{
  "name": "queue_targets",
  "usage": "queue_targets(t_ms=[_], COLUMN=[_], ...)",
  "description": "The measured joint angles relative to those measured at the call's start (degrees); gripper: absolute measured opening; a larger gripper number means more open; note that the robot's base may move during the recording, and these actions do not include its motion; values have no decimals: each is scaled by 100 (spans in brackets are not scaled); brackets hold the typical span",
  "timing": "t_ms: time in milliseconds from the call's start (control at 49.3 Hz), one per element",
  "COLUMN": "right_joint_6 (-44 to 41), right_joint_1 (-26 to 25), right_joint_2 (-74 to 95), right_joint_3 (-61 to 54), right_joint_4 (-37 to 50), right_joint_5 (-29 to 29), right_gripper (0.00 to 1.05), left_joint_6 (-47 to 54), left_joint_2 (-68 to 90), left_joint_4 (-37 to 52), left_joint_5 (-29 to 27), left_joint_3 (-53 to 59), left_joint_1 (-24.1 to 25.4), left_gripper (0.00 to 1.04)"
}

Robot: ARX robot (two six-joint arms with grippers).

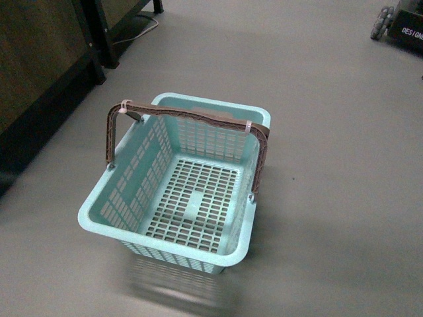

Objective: Pick mango and avocado into basket

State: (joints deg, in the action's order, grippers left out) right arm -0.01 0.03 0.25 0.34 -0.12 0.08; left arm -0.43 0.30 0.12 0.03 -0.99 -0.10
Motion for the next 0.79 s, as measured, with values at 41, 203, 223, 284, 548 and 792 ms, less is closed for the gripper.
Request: queue_targets(t_ms=[41, 203, 223, 284, 548, 792], right_joint_6=[0, 0, 0, 0, 0, 0], right_joint_1=[0, 0, 0, 0, 0, 0], right_joint_2=[0, 0, 0, 0, 0, 0], right_joint_3=[0, 0, 0, 0, 0, 0], right_joint_4=[0, 0, 0, 0, 0, 0], right_joint_5=[0, 0, 0, 0, 0, 0], right_gripper=[97, 97, 97, 97, 97, 97], left_joint_6=[0, 0, 0, 0, 7, -1353], left_joint_2=[0, -2, -2, -2, -2, 988], left_joint_4=[0, 0, 0, 0, 0, -1049], left_joint_5=[0, 0, -2, -2, 0, -918], left_joint_3=[0, 0, 0, 0, 0, -319], left_joint_1=[0, 0, 0, 0, 0, -654], left_gripper=[24, 62, 66, 80, 98, 97])
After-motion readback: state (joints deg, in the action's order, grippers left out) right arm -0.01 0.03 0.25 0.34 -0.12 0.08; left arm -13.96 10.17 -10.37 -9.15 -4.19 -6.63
